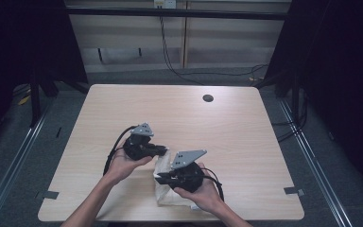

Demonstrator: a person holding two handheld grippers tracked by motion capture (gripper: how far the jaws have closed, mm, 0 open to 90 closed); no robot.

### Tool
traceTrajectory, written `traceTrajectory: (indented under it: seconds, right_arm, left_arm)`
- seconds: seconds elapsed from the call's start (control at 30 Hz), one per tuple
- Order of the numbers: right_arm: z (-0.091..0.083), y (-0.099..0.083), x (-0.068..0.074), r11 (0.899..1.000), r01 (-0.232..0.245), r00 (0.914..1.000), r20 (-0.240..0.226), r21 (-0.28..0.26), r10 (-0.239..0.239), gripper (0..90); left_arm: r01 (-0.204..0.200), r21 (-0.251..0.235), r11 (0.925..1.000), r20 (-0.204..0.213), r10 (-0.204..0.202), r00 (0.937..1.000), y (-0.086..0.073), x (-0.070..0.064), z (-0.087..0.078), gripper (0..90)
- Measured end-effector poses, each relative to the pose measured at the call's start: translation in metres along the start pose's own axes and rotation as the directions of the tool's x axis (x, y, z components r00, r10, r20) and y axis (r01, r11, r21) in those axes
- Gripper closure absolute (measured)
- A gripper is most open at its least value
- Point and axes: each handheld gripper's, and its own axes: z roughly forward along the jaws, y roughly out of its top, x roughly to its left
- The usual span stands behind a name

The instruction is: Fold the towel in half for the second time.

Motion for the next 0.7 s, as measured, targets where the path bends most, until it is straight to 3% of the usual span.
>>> traceTrajectory:
  seconds: [0.13, 0.3, 0.4, 0.47, 0.7]
  right_arm:
    - [-0.006, -0.01, -0.002, 1.0, -0.006, 1.0, 0.006, 0.009, 0.006, 84.2]
    - [-0.014, -0.024, -0.005, 0.999, -0.03, 0.9993, 0.021, 0.017, 0.03, 83.8]
    - [-0.019, -0.034, -0.006, 0.998, -0.022, 0.999, 0.039, 0.058, 0.02, 83.4]
    - [-0.02, -0.042, -0.006, 0.996, -0.034, 0.9981, 0.055, 0.08, 0.03, 83.3]
    - [-0.021, -0.063, -0.012, 0.989, -0.077, 0.9952, 0.07, 0.127, 0.069, 80.5]
  left_arm:
    - [-0.01, 0.021, 0.9997, 0.024, 0.01, 0.9997, 0.006, -0.006, 0.012, 85.4]
    - [0.011, 0.022, 0.9997, 0.054, -0.012, 0.9984, 0.006, -0.009, 0.031, 85.4]
    - [0.005, 0.059, 0.9983, 0.065, -0.009, 0.9979, 0.005, -0.01, 0.041, 85.2]
    - [0.012, 0.046, 0.9989, 0.071, -0.015, 0.9974, 0.004, -0.011, 0.046, 85.2]
    - [-0.002, 0.077, 0.997, 0.08, -0.004, 0.9968, 0.002, -0.014, 0.066, 84.2]
